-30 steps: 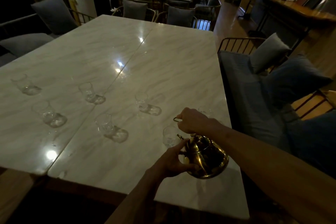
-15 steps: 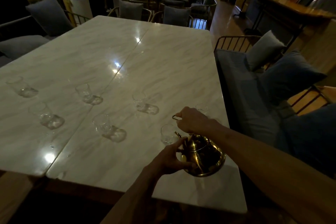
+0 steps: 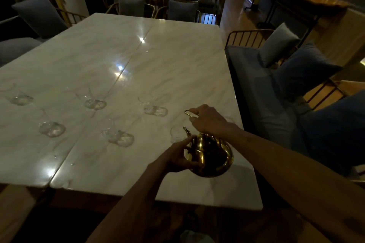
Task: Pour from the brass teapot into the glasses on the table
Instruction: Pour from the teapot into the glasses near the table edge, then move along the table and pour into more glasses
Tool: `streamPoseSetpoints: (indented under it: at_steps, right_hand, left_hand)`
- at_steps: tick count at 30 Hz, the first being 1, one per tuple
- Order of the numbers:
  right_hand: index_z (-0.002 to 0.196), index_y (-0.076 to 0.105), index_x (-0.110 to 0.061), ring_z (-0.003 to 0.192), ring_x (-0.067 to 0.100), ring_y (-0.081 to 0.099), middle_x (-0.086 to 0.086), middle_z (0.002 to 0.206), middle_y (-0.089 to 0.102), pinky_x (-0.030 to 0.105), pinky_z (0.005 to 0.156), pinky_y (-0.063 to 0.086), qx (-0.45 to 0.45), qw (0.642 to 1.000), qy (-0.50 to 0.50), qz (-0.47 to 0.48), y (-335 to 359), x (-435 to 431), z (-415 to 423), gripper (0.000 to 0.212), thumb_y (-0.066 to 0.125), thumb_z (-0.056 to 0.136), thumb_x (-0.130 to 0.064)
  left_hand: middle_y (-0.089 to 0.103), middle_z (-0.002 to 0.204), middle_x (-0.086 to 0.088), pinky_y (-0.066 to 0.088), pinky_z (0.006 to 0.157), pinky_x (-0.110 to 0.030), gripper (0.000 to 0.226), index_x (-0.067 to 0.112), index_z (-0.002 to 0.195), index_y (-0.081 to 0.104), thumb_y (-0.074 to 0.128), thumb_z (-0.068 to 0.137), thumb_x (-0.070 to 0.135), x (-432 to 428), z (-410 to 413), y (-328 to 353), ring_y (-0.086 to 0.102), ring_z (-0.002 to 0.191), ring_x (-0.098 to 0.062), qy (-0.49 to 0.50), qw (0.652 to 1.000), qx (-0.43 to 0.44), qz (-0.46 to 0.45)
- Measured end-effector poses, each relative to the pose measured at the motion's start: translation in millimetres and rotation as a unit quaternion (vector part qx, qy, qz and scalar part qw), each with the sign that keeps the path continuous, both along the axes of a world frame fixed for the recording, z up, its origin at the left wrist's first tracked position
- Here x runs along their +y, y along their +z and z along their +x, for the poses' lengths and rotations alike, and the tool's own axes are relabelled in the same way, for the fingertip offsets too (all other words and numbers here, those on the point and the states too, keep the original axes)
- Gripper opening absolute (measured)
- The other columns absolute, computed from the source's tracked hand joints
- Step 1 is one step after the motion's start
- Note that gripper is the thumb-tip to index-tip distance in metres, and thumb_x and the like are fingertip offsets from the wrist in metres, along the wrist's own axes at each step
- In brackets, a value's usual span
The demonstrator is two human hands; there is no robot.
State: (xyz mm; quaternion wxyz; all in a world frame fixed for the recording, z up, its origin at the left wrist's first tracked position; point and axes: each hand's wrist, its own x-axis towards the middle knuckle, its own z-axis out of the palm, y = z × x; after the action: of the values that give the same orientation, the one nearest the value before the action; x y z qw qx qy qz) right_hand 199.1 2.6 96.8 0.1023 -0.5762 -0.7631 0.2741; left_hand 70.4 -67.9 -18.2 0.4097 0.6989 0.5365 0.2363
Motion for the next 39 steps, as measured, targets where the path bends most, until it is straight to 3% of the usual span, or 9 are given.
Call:
streamPoseSetpoints:
  at_steps: [4,8,10,14,21,25,30,35,39]
  right_hand:
    - [0.137,0.057,-0.024,0.094,0.017,0.066,0.004,0.127,0.065,0.023,0.065,0.048,0.039,0.999,-0.017,0.024,10.2,-4.5,-2.8,0.044,0.055,0.093,-0.026]
    - [0.134,0.059,-0.018,0.115,0.02,0.06,0.005,0.133,0.061,0.033,0.094,0.051,0.069,0.995,-0.02,0.062,23.4,-5.9,-11.1,0.041,0.055,0.094,-0.026]
    - [0.131,0.061,-0.016,0.117,0.021,0.06,0.006,0.133,0.062,0.032,0.097,0.05,0.092,0.992,-0.026,0.085,28.4,-4.5,-16.8,0.039,0.057,0.093,-0.024]
    - [0.136,0.057,-0.015,0.125,0.018,0.054,0.003,0.14,0.056,0.019,0.089,0.04,0.113,0.988,-0.021,0.106,38.2,2.8,-33.0,0.044,0.061,0.093,-0.025]
    - [0.131,0.061,-0.014,0.119,0.02,0.058,0.006,0.132,0.062,0.024,0.087,0.045,0.102,0.986,0.033,0.125,57.2,30.8,-69.6,0.042,0.062,0.091,-0.022]
    - [0.132,0.06,-0.013,0.123,0.021,0.056,0.008,0.134,0.06,0.028,0.094,0.047,0.083,0.986,0.068,0.13,56.7,56.3,-95.2,0.043,0.062,0.09,-0.021]
    - [0.135,0.057,-0.013,0.122,0.022,0.057,0.009,0.137,0.058,0.029,0.095,0.049,0.07,0.985,0.099,0.121,49.9,90.9,-130.6,0.044,0.061,0.092,-0.021]
    - [0.138,0.054,-0.013,0.125,0.022,0.055,0.01,0.14,0.056,0.027,0.094,0.045,0.044,0.986,0.126,0.098,36.1,126.1,-159.3,0.046,0.06,0.093,-0.021]
    - [0.139,0.052,-0.013,0.125,0.023,0.055,0.01,0.14,0.055,0.024,0.088,0.041,0.01,0.985,0.156,0.07,22.2,152.0,-180.3,0.048,0.061,0.092,-0.02]
  left_hand:
    - [0.047,0.147,-0.003,0.037,0.103,-0.029,0.099,0.026,0.153,0.028,0.085,0.073,0.033,3.7,-9.4,11.7,0.043,0.135,-0.019,0.004,1.0,0.02,0.007]
    - [0.044,0.15,-0.003,0.039,0.11,-0.043,0.104,0.029,0.154,0.024,0.084,0.07,0.035,9.0,-23.6,23.1,0.041,0.137,-0.022,0.011,1.0,0.026,0.011]
    - [0.042,0.151,-0.003,0.037,0.11,-0.037,0.104,0.027,0.155,0.023,0.085,0.072,0.033,11.5,-30.9,28.5,0.039,0.139,-0.022,0.017,0.999,0.021,0.022]
    - [0.037,0.154,-0.004,0.031,0.103,-0.028,0.104,0.023,0.155,0.02,0.084,0.074,0.034,15.8,-44.5,41.3,0.035,0.139,-0.022,0.041,0.998,0.024,0.04]
    - [0.043,0.15,-0.006,0.034,0.104,-0.031,0.099,0.022,0.153,0.028,0.085,0.073,0.033,39.2,-77.1,58.0,0.039,0.137,-0.023,0.078,0.994,0.034,0.063]
    - [0.047,0.147,-0.004,0.041,0.108,-0.045,0.102,0.026,0.151,0.03,0.087,0.068,0.04,59.2,-97.3,58.5,0.044,0.133,-0.024,0.104,0.993,0.029,0.046]
    - [0.047,0.146,-0.006,0.043,0.106,-0.042,0.104,0.024,0.152,0.028,0.087,0.068,0.038,87.5,-121.3,51.3,0.045,0.132,-0.024,0.14,0.99,0.024,0.021]
    - [0.045,0.149,-0.001,0.043,0.106,-0.046,0.114,0.031,0.152,0.023,0.085,0.06,0.056,115.5,-141.0,37.8,0.045,0.133,-0.023,0.148,0.989,0.01,-0.006]
    - [0.05,0.143,0.001,0.045,0.099,-0.031,0.106,0.029,0.151,0.026,0.085,0.066,0.046,133.5,-149.0,24.2,0.047,0.129,-0.017,0.154,0.988,-0.026,-0.022]
